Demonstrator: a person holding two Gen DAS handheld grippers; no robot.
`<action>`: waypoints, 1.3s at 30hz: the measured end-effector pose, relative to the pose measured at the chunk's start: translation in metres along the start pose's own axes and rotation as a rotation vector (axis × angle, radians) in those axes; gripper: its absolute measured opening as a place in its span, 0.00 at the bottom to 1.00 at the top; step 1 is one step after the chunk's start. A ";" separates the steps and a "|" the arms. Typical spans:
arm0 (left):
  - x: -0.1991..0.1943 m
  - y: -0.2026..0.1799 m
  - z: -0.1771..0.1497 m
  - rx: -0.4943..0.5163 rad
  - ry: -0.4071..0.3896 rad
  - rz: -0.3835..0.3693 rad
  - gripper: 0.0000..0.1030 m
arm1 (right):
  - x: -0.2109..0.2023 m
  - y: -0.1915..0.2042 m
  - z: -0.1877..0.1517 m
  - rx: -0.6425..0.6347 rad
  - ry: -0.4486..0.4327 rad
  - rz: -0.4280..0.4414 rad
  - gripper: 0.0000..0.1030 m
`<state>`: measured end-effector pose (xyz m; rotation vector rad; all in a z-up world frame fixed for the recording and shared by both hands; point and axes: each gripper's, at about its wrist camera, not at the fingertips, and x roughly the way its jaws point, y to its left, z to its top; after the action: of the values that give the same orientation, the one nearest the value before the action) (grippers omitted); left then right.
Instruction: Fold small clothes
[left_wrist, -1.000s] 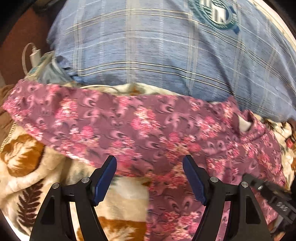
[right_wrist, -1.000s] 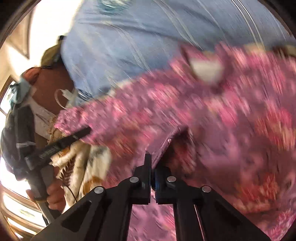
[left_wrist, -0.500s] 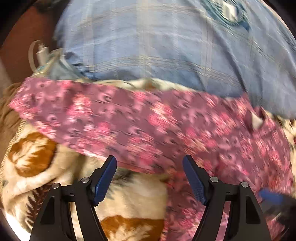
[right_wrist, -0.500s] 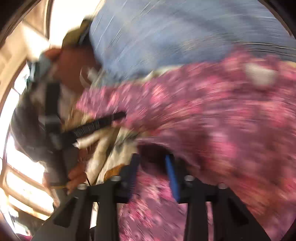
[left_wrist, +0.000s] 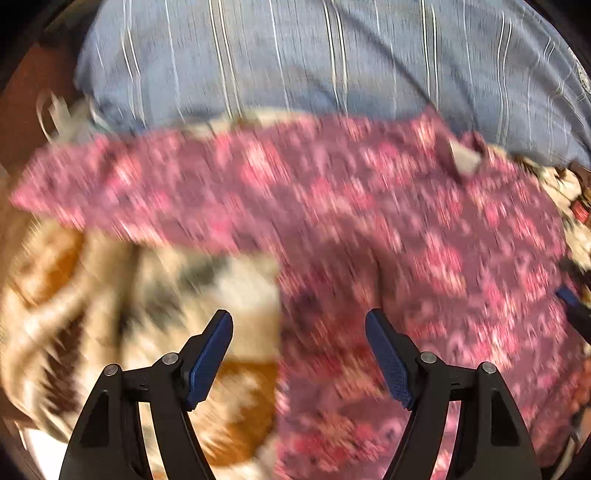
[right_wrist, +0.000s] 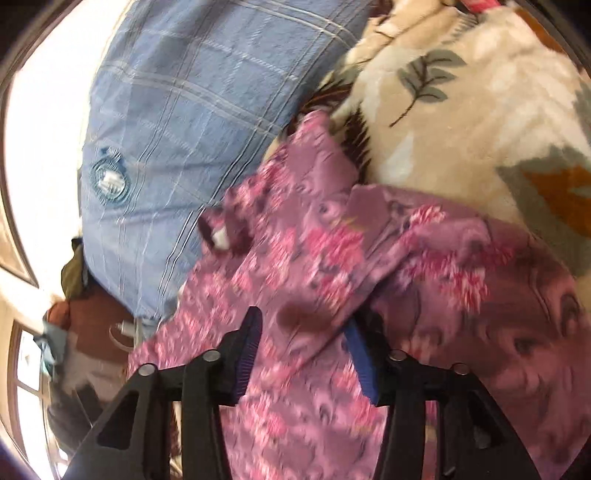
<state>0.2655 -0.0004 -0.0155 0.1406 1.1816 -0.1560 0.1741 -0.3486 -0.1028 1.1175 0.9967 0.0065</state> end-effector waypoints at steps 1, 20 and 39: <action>0.007 -0.001 -0.004 -0.010 0.035 -0.012 0.72 | -0.002 -0.004 0.008 0.009 -0.011 0.042 0.24; 0.064 -0.034 0.012 -0.087 0.052 -0.048 0.72 | -0.062 0.002 0.063 -0.202 -0.214 -0.164 0.59; 0.017 -0.026 0.028 -0.118 -0.173 -0.047 0.62 | -0.043 0.050 0.088 -0.438 -0.240 -0.251 0.58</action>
<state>0.2918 -0.0321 -0.0216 -0.0047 1.0189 -0.1368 0.2301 -0.4097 -0.0310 0.5732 0.8600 -0.1053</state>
